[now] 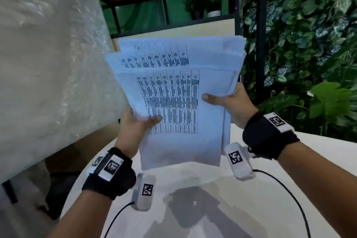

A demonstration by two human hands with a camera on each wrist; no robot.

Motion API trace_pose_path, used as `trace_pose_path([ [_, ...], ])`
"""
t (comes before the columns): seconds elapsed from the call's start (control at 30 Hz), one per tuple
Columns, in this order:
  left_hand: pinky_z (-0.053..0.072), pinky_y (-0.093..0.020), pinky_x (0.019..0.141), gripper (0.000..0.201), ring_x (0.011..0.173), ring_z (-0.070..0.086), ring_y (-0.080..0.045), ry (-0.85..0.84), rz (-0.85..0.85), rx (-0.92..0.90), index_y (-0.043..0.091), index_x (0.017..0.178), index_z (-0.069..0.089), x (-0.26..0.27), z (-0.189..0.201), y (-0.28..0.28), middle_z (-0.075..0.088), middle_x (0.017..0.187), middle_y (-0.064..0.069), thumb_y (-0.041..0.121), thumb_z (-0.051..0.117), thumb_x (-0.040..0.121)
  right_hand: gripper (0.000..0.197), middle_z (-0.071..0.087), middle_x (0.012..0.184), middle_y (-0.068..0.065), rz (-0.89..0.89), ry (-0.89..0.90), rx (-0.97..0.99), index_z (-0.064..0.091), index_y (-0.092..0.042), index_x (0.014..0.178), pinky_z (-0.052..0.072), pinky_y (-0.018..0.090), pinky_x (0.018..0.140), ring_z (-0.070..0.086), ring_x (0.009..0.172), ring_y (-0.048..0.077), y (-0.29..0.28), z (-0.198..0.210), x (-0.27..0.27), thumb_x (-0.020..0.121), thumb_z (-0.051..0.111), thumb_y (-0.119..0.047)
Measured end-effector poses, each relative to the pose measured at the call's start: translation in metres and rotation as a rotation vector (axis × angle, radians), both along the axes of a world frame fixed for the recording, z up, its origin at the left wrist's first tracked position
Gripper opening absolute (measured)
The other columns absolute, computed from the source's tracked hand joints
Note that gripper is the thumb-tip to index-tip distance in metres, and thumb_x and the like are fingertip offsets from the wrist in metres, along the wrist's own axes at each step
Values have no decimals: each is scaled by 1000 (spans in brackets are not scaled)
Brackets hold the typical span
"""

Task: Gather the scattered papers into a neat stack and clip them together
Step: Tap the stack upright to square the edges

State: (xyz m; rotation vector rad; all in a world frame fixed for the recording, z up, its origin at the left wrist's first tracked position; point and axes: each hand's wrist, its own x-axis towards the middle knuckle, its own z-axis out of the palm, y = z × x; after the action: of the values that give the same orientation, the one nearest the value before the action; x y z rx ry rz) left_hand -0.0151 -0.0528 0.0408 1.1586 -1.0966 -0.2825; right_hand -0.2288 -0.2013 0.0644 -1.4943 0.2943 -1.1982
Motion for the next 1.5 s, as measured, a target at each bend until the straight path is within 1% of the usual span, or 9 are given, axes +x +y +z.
trace_pose_path([
  [0.2,57,-27,81,46,107,70,-20,69,-54,142,14,121,63,-4,-50,7,75,114,0,1,77,79,68,71,116,-5,4,305,-13,61,-30,115,50,35,99,66,113,14,0,-48,-6,56,94,-27],
  [0.57,54,-51,95,67,113,66,-34,49,158,127,6,115,62,1,-41,-5,69,118,-10,46,88,69,38,74,101,6,-194,240,-86,69,-15,97,49,37,99,71,93,14,28,-63,7,66,89,-24],
  [0.7,60,-35,68,21,83,73,-23,-37,276,-3,10,100,68,-19,3,-2,76,93,-8,18,78,84,58,60,55,-2,-324,197,-96,45,-3,56,49,30,57,55,49,11,28,-32,18,61,90,-40],
  [0.8,52,-28,58,15,73,69,-16,-129,358,-2,18,96,61,-29,-2,-7,70,81,2,24,72,89,50,40,69,0,-399,191,-45,39,-13,68,33,25,68,39,66,13,33,-28,22,70,86,-30],
  [0.93,54,-30,70,17,86,70,-20,-48,369,213,26,86,59,-30,-53,-4,68,82,12,24,76,84,28,69,66,-11,-258,385,113,69,-10,71,53,32,88,65,69,9,29,-77,18,64,90,-28],
  [1.07,56,-47,91,42,96,73,-21,142,246,219,18,100,73,-15,-49,-5,78,97,3,44,84,70,81,77,98,-1,-204,334,159,74,-13,100,56,41,93,73,94,12,20,-79,13,36,92,-59],
  [1.23,48,-43,102,82,113,66,-18,304,236,49,20,120,65,-27,17,-18,71,119,0,72,78,59,105,56,140,2,-325,109,127,45,-19,141,34,38,113,52,127,13,34,-17,21,57,76,-74],
  [1.33,50,-43,97,108,107,65,-28,450,421,23,7,122,61,-38,40,-26,69,114,-9,87,67,50,92,48,144,4,-437,-29,230,44,-13,141,30,29,102,45,120,13,40,4,28,71,68,-68],
  [1.5,44,-33,72,51,63,51,-17,546,450,71,18,70,47,-44,47,-31,54,73,2,60,77,71,42,65,98,5,-541,37,323,68,-19,93,41,30,74,59,93,26,37,13,40,68,69,-52],
])
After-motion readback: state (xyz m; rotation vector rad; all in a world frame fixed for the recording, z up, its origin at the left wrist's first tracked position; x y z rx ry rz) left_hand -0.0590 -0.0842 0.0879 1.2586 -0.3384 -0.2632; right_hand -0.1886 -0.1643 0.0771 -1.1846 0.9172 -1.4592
